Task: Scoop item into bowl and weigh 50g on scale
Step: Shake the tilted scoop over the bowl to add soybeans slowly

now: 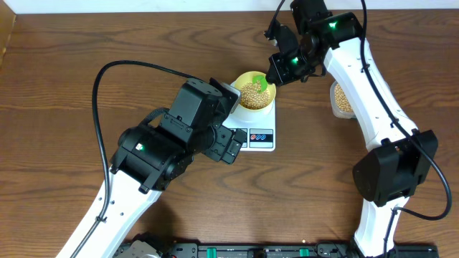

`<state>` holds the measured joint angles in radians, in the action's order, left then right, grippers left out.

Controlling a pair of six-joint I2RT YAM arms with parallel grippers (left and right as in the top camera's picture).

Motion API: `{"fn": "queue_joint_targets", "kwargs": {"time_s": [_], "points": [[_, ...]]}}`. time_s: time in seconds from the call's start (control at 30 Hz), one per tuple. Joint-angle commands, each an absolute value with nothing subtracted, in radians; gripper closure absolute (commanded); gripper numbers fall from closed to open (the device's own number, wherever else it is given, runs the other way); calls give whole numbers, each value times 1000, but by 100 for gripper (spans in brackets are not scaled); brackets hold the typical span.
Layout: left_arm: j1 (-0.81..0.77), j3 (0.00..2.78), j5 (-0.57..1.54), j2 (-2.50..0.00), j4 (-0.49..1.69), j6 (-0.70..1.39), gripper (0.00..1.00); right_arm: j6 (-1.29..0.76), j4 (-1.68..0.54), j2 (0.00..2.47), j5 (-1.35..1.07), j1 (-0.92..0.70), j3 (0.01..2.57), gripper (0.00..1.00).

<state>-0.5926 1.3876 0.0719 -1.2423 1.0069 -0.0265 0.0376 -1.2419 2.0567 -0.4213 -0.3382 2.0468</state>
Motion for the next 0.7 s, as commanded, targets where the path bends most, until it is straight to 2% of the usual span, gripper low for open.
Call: {"fn": "queue_joint_targets", "kwargs": {"time_s": [0.0,0.67], "points": [[-590,1409,60,-1242,1009,-33,2,50,-1246,2021,-413,-342,2067,99],[-590,1409,60,-1242,1009,-33,2,69,-1255,2020,-356,-349,2067,99]]}}
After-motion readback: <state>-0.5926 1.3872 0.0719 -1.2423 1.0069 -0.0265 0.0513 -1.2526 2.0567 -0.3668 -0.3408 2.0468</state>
